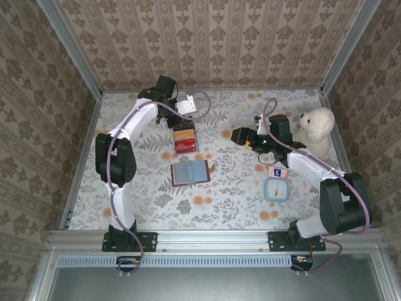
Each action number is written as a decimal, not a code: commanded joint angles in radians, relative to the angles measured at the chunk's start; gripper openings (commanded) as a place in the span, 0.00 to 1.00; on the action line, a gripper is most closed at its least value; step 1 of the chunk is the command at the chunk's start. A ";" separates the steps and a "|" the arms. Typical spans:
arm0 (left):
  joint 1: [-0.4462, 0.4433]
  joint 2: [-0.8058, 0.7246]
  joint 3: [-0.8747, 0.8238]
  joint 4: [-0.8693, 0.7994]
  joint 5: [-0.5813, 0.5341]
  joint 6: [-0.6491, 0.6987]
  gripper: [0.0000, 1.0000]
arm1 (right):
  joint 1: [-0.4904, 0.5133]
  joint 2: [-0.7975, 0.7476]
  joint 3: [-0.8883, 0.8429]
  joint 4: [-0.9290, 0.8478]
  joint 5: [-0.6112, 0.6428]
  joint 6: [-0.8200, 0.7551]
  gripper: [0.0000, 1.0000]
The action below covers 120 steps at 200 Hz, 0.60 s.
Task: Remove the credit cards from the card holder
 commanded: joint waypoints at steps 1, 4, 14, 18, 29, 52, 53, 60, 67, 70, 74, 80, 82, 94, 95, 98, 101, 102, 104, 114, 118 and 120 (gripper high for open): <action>-0.005 0.035 0.060 -0.104 -0.013 0.085 0.00 | -0.005 -0.014 -0.025 0.013 -0.016 -0.022 1.00; -0.004 0.039 0.062 -0.106 -0.013 0.087 0.00 | -0.006 -0.019 -0.027 0.013 -0.016 -0.022 1.00; -0.008 0.051 0.066 -0.109 -0.014 0.089 0.00 | -0.006 -0.029 -0.029 0.011 -0.014 -0.025 1.00; -0.009 0.055 0.067 -0.107 -0.016 0.089 0.00 | -0.005 -0.033 -0.028 0.010 -0.012 -0.027 1.00; -0.012 0.065 0.069 -0.104 -0.024 0.095 0.00 | -0.006 -0.036 -0.022 0.005 -0.010 -0.030 1.00; -0.022 0.088 0.079 -0.101 -0.068 0.112 0.00 | -0.006 -0.029 -0.010 -0.002 -0.010 -0.032 1.00; -0.023 0.089 0.079 -0.102 -0.069 0.112 0.00 | -0.006 -0.029 -0.009 -0.003 -0.010 -0.032 1.00; -0.029 0.095 0.083 -0.103 -0.084 0.118 0.00 | -0.006 -0.029 -0.008 -0.008 -0.008 -0.032 1.00; -0.034 0.101 0.088 -0.106 -0.100 0.123 0.00 | -0.007 -0.028 -0.006 -0.015 -0.003 -0.032 1.00; -0.036 0.103 0.088 -0.108 -0.105 0.127 0.00 | -0.006 -0.030 -0.006 -0.019 -0.001 -0.032 1.00; -0.041 0.104 0.089 -0.109 -0.114 0.132 0.00 | -0.006 -0.033 -0.006 -0.023 0.002 -0.033 1.00; -0.045 0.107 0.090 -0.108 -0.127 0.137 0.00 | -0.006 -0.035 -0.009 -0.024 0.007 -0.034 1.00; -0.047 0.108 0.089 -0.107 -0.132 0.138 0.00 | -0.006 -0.036 -0.010 -0.024 0.009 -0.035 1.00; -0.052 0.112 0.091 -0.104 -0.151 0.142 0.00 | -0.006 -0.035 -0.015 -0.027 0.018 -0.034 1.00; -0.052 0.112 0.092 -0.103 -0.153 0.143 0.00 | -0.007 -0.036 -0.016 -0.027 0.019 -0.035 1.00; -0.053 0.114 0.092 -0.104 -0.156 0.143 0.00 | -0.006 -0.050 -0.017 -0.027 0.022 -0.035 1.00; -0.054 0.115 0.092 -0.103 -0.158 0.145 0.00 | -0.007 -0.065 -0.017 -0.027 0.024 -0.035 1.00; -0.054 0.115 0.093 -0.103 -0.158 0.145 0.00 | -0.006 -0.067 -0.017 -0.027 0.024 -0.036 1.00; -0.054 0.115 0.094 -0.102 -0.161 0.145 0.00 | -0.006 -0.070 -0.017 -0.028 0.026 -0.037 1.00; -0.054 0.120 0.095 -0.098 -0.170 0.144 0.00 | -0.006 -0.074 -0.015 -0.034 0.028 -0.042 1.00; -0.054 0.121 0.098 -0.095 -0.174 0.142 0.00 | -0.006 -0.077 -0.014 -0.038 0.029 -0.044 1.00; -0.054 0.121 0.098 -0.093 -0.176 0.141 0.02 | -0.007 -0.078 -0.014 -0.039 0.029 -0.044 1.00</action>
